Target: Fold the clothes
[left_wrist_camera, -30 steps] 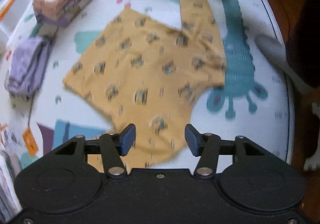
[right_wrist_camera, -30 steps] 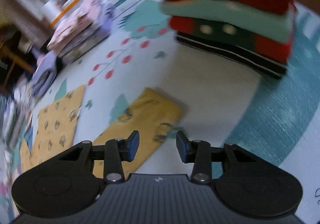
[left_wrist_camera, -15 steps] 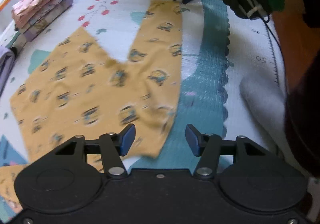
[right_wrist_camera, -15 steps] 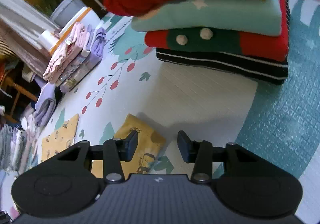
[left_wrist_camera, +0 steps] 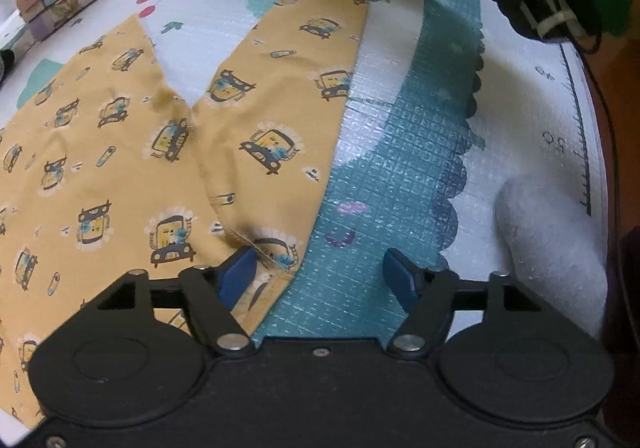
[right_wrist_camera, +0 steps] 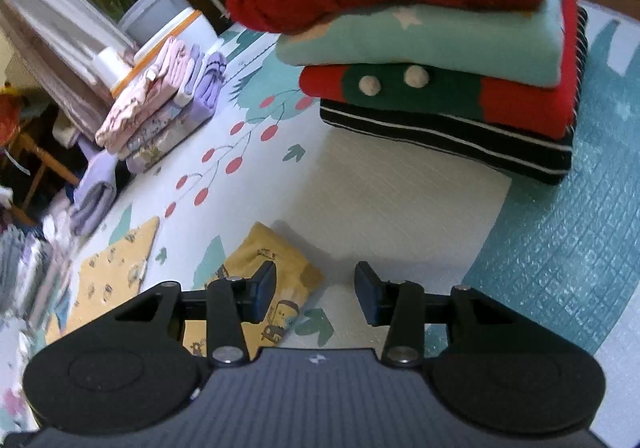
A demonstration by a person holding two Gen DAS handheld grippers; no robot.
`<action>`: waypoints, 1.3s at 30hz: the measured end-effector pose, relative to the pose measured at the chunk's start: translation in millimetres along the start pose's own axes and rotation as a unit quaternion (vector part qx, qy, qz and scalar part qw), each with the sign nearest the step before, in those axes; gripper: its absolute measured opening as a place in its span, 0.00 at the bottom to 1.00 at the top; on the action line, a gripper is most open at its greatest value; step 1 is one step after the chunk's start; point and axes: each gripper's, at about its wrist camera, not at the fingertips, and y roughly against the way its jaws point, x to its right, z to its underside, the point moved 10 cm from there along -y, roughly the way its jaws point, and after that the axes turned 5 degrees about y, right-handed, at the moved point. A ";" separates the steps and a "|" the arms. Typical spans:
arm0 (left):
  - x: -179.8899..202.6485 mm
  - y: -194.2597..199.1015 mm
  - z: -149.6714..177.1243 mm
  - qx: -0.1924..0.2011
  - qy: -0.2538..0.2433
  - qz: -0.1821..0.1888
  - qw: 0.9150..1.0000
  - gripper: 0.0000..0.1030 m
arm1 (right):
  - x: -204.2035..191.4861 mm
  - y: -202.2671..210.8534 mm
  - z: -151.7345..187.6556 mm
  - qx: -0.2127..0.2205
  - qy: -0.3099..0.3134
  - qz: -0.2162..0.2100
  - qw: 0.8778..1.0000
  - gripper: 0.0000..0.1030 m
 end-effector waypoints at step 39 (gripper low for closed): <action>43.5 -13.0 -180.5 0.165 -0.045 -0.129 0.977 0.36 | -67.6 23.8 -40.9 -0.002 -0.009 -0.123 0.992 0.05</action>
